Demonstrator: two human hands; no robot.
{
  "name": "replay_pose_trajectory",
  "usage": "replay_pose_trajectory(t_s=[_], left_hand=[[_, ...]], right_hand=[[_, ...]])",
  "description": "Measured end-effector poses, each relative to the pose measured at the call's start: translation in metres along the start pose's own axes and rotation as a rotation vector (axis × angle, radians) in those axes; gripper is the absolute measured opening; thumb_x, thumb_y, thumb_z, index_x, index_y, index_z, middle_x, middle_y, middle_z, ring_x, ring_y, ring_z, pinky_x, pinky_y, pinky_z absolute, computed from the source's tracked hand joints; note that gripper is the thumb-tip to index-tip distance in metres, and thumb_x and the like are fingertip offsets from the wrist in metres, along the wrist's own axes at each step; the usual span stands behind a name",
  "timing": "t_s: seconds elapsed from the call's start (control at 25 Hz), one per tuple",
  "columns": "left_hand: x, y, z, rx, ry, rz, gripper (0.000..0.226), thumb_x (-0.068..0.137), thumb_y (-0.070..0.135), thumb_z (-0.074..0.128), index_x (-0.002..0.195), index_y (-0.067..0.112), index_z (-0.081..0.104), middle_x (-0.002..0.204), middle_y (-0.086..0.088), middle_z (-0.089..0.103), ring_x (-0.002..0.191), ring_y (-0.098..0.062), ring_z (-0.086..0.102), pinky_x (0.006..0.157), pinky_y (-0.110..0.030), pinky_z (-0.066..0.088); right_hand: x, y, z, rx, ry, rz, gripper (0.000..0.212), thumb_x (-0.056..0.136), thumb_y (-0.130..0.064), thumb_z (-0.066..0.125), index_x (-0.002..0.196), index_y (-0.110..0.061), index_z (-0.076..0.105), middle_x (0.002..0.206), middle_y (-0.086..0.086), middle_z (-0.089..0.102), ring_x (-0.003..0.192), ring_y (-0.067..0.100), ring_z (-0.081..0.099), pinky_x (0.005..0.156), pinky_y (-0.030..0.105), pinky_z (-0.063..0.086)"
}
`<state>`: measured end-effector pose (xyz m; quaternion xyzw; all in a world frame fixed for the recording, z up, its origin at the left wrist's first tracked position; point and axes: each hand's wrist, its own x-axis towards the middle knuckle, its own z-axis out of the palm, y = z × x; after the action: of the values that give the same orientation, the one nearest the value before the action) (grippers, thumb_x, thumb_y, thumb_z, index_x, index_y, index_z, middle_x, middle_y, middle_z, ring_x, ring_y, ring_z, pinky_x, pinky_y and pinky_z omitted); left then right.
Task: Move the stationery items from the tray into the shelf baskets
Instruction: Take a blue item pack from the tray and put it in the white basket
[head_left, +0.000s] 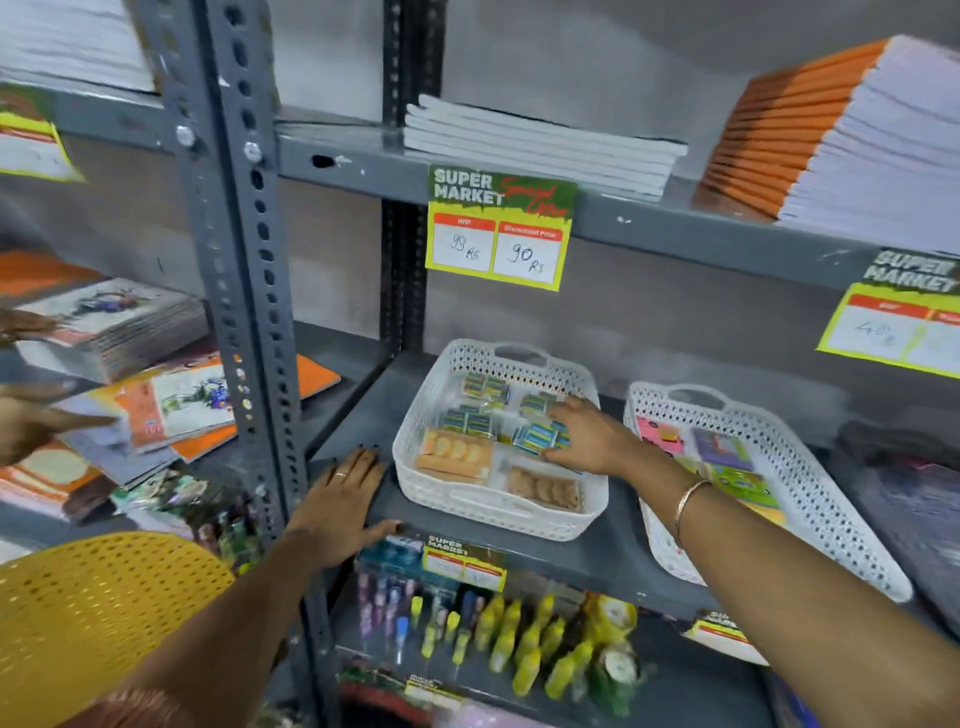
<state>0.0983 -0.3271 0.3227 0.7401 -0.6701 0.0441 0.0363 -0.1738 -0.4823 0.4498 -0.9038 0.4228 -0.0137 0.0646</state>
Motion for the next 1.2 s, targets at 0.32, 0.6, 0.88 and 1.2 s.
replay_pose_trajectory(t_s=[0.32,0.6,0.88,1.2], left_hand=[[0.001,-0.006,0.028,-0.063,0.061,-0.014,0.078,0.083,0.062,0.051,0.138,0.008,0.039,0.145,-0.014,0.037,0.134,-0.03,0.031,0.109,-0.049,0.021],[0.0,-0.004,0.027,-0.04,0.052,-0.046,0.081,0.078,0.069,0.029,0.131,0.01,0.048,0.137,-0.012,0.048,0.126,-0.031,0.043,0.104,-0.049,0.032],[-0.001,-0.004,0.029,-0.02,0.091,-0.036,0.078,0.078,0.068,0.032,0.126,0.009,0.052,0.131,-0.013,0.053,0.12,-0.031,0.049,0.099,-0.051,0.037],[0.0,-0.006,0.032,-0.007,0.082,-0.043,0.083,0.081,0.073,0.022,0.127,0.011,0.051,0.133,-0.012,0.052,0.122,-0.03,0.047,0.102,-0.05,0.033]], right_hand=[[0.044,0.009,0.02,0.002,-0.063,0.04,0.066,0.081,-0.038,0.065,0.135,-0.008,0.041,0.14,0.018,0.041,0.131,0.031,0.036,0.106,0.034,0.034],[0.072,0.023,0.036,-0.019,-0.107,0.102,0.075,0.081,-0.041,0.066,0.141,-0.008,0.033,0.149,0.019,0.032,0.138,0.031,0.029,0.113,0.034,0.029],[0.094,0.026,0.041,-0.037,-0.167,0.106,0.068,0.079,-0.043,0.066,0.132,-0.007,0.045,0.14,0.019,0.044,0.128,0.032,0.041,0.104,0.035,0.04],[0.097,0.035,0.052,-0.039,-0.323,0.124,0.083,0.081,-0.034,0.068,0.145,-0.008,0.023,0.153,0.016,0.029,0.139,0.03,0.033,0.11,0.031,0.034]])
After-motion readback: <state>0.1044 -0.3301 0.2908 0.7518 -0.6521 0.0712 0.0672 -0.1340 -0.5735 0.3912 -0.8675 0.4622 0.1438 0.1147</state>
